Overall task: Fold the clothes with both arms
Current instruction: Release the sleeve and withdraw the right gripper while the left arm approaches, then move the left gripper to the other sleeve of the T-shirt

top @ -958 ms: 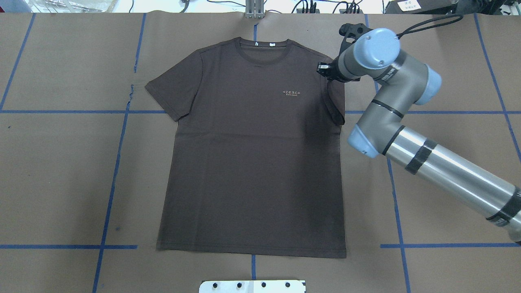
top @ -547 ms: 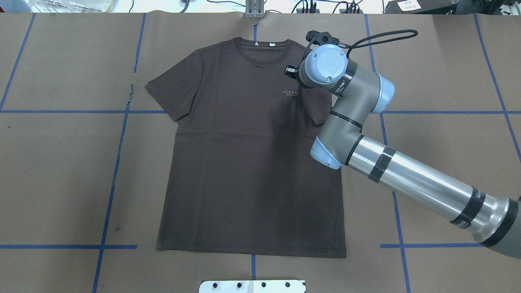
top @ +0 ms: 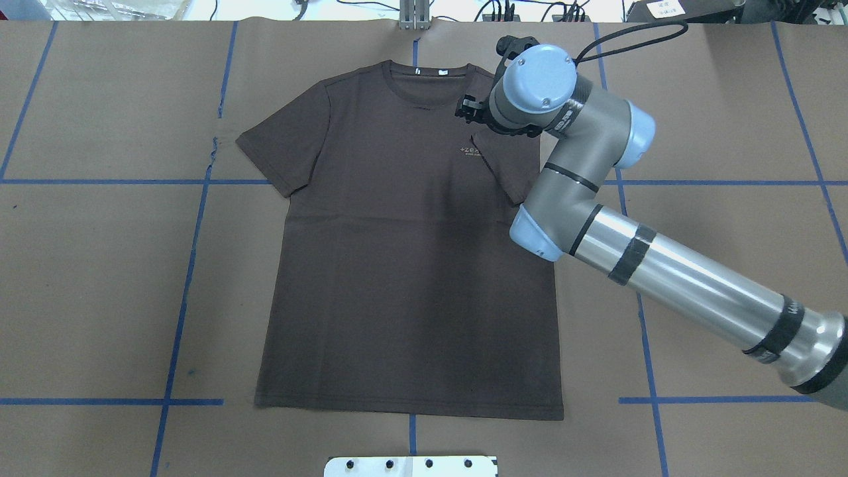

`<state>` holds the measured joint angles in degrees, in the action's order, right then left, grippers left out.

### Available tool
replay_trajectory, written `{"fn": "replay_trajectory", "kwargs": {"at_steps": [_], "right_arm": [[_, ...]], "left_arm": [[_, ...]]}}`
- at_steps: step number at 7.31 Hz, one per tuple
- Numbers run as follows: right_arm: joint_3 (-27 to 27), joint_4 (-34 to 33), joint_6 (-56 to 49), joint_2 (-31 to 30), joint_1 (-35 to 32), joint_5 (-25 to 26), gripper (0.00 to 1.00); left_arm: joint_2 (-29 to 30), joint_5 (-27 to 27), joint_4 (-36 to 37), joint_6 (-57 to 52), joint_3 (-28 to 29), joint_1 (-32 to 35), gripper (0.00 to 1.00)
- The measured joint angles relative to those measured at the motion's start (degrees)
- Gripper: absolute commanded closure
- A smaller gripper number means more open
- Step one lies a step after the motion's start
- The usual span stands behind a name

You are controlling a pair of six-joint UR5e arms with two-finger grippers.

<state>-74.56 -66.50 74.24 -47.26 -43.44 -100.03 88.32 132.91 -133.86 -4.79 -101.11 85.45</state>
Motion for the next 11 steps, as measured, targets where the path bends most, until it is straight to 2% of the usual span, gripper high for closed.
{"fn": "replay_trajectory", "kwargs": {"at_steps": [3, 5, 6, 7, 9, 11], "right_arm": [[-8.5, -2.1, -18.3, -9.7, -11.5, -15.1, 0.00], [-12.0, -1.8, -32.7, -17.9, -20.0, -24.0, 0.00], [-13.1, -1.5, -39.4, -22.1, -23.7, -27.2, 0.00], [-14.1, -1.3, -45.1, -25.8, -26.6, -29.2, 0.00], [-15.0, -0.8, -49.9, -30.2, -29.6, -31.2, 0.00], [-15.6, -0.2, -50.7, -32.0, -30.3, -31.6, 0.00]], "left_arm": [[8.8, -1.4, -1.2, 18.4, 2.6, -10.8, 0.00], [14.0, -9.1, -1.4, 33.6, 6.1, -19.1, 0.25], [17.9, -13.3, -1.3, 42.1, 9.4, -23.3, 0.30], [22.0, -18.3, -1.5, 49.4, 13.8, -27.6, 0.31], [27.7, -29.2, -1.8, 59.5, 21.6, -34.0, 0.32], [30.8, -35.6, -2.0, 63.3, 27.1, -37.4, 0.34]]}}
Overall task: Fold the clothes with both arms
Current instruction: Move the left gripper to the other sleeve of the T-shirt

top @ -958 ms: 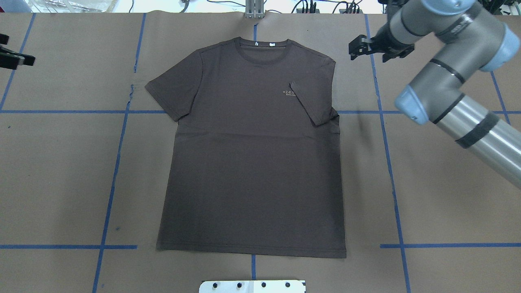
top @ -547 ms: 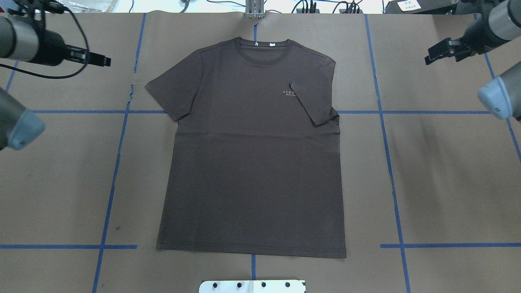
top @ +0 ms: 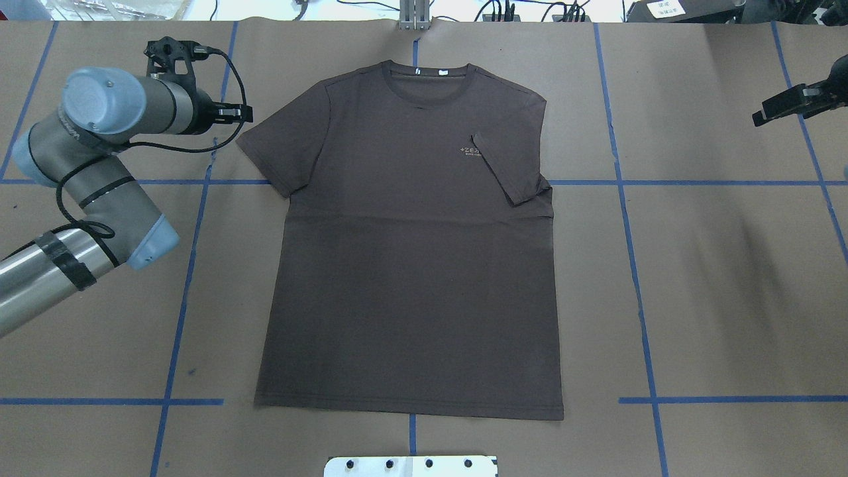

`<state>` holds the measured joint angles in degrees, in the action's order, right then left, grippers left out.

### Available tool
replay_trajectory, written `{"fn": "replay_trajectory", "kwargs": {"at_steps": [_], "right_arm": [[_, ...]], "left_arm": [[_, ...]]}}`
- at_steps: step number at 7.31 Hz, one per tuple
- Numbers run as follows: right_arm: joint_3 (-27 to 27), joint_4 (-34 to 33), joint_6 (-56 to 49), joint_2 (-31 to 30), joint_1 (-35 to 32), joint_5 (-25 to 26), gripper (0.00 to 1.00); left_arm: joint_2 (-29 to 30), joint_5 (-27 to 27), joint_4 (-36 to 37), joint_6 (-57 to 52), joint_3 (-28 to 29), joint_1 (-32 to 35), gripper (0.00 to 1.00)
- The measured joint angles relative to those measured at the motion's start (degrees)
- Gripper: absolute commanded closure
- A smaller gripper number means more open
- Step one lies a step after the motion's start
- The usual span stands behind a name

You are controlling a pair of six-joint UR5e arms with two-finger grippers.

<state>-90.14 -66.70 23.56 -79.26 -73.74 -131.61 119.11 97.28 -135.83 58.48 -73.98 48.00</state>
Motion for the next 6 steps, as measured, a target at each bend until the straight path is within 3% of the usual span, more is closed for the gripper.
{"fn": "replay_trajectory", "kwargs": {"at_steps": [4, 5, 6], "right_arm": [[-0.2, 0.2, -0.1, -0.7, -0.1, 0.0, 0.00], [-0.2, 0.3, -0.1, -0.8, -0.1, 0.0, 0.00], [-0.3, 0.3, -0.1, -0.9, -0.1, 0.0, 0.00]], "left_arm": [[1.3, -3.2, 0.0, 1.8, 4.3, -2.6, 0.37], [1.2, -3.2, -0.1, 1.8, 4.4, -3.2, 0.45], [1.0, -3.2, -0.1, 1.7, 4.5, -3.6, 0.69]]}}
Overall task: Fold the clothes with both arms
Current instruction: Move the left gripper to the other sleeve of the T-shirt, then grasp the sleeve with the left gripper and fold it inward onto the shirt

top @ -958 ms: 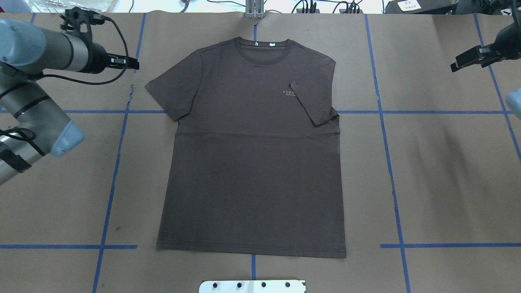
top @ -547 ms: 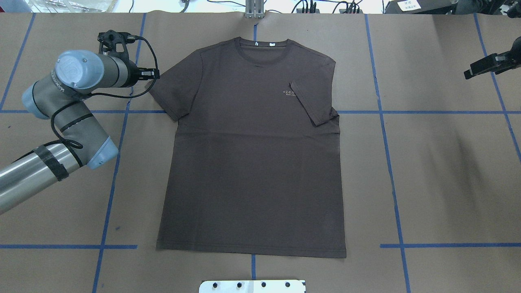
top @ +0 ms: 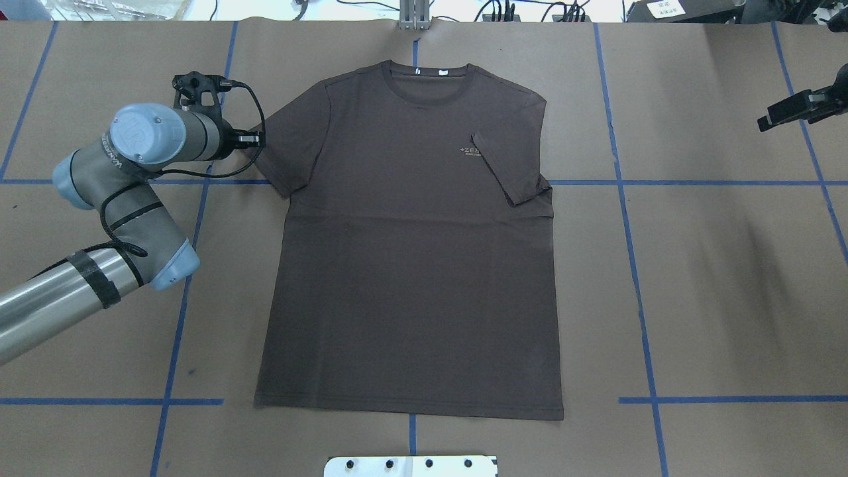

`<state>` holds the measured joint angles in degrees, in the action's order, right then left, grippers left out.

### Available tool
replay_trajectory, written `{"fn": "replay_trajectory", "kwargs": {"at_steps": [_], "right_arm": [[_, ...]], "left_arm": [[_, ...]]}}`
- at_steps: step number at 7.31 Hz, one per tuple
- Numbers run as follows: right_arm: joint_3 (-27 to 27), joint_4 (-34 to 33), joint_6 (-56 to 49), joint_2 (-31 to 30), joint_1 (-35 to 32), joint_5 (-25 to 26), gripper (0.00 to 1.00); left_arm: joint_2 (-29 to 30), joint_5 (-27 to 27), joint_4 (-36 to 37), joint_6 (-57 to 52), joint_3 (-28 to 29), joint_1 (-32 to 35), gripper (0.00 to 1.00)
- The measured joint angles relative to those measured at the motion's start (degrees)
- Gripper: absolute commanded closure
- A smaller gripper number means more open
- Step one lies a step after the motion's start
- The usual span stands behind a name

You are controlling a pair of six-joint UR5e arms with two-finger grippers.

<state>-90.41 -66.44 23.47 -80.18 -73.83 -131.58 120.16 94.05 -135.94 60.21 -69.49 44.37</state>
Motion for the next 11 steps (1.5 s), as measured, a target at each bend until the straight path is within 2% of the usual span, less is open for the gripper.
{"fn": "replay_trajectory", "kwargs": {"at_steps": [1, 7, 9, 11], "right_arm": [[0.0, 0.0, 0.0, 0.0, 0.0, 0.0, 0.00], [-0.6, 0.0, 0.0, -0.2, 0.0, 0.0, 0.00], [-0.7, 0.0, 0.1, -0.3, 0.0, 0.0, 0.00], [-0.7, 0.0, 0.1, -0.3, 0.0, 0.1, 0.00]], "left_arm": [[-0.1, 0.0, 0.0, 0.0, 0.0, -0.2, 1.00], [0.5, 0.1, -0.4, 0.0, -2.0, -0.3, 1.00], [1.9, 0.4, 5.2, 0.4, -7.0, -0.4, 1.00], [6.7, 0.5, 16.2, 4.0, -10.8, -2.0, 1.00]]}}
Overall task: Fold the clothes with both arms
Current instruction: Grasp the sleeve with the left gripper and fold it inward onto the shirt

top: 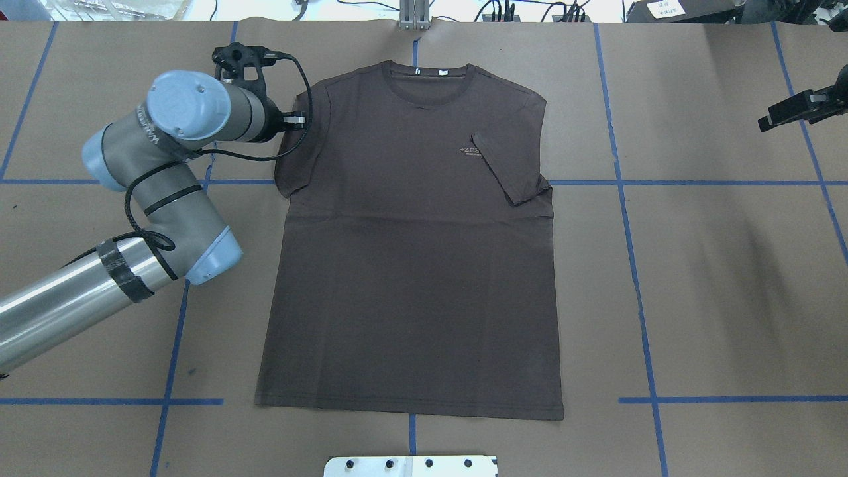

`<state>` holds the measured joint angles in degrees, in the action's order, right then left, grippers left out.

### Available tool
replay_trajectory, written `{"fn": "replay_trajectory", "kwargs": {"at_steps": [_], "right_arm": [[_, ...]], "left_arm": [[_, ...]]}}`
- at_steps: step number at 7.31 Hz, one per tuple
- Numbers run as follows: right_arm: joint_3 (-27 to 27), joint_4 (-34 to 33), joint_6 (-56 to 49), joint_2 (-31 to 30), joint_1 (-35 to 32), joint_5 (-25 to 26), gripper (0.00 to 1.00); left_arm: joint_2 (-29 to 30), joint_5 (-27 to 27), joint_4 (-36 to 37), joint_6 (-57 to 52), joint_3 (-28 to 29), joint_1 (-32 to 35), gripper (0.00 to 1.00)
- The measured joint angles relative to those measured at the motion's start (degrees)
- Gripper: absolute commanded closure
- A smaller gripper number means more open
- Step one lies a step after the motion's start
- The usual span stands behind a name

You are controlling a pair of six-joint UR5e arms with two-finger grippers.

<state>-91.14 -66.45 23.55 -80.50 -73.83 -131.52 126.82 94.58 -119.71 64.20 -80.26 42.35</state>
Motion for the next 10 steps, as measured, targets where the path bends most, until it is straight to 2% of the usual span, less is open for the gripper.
{"fn": "replay_trajectory", "kwargs": {"at_steps": [1, 3, 4, 5, 7, 8, 10], "right_arm": [[0.0, 0.0, 0.0, 0.0, 0.0, 0.0, 0.00], [0.1, -0.1, 0.1, 0.1, 0.1, 0.1, 0.00], [0.1, -0.1, 0.2, 0.2, 0.1, 0.2, 0.00], [0.1, -0.1, 0.4, 0.3, 0.1, 0.2, 0.00], [-0.3, -0.1, 1.1, 0.5, 0.1, 0.1, 0.00], [-1.1, -0.1, 2.9, 0.5, 0.6, -0.2, 0.00], [-6.4, 0.0, 13.9, -0.9, 5.5, -0.4, 0.00]], "left_arm": [[3.1, -0.1, 3.4, 2.4, 1.0, -1.4, 1.00], [9.4, -0.5, 5.2, 5.9, 8.0, -3.2, 1.00], [11.1, -0.6, 5.4, 6.7, 10.8, -3.5, 0.72], [12.1, -0.6, 5.5, 6.8, 12.3, -3.7, 0.01], [12.4, -0.4, 5.4, 0.5, 12.6, -3.7, 0.00], [10.9, -0.2, 5.3, -2.3, 10.0, -3.7, 0.00], [3.6, 0.8, 5.5, -4.0, -1.7, -3.8, 0.00]]}}
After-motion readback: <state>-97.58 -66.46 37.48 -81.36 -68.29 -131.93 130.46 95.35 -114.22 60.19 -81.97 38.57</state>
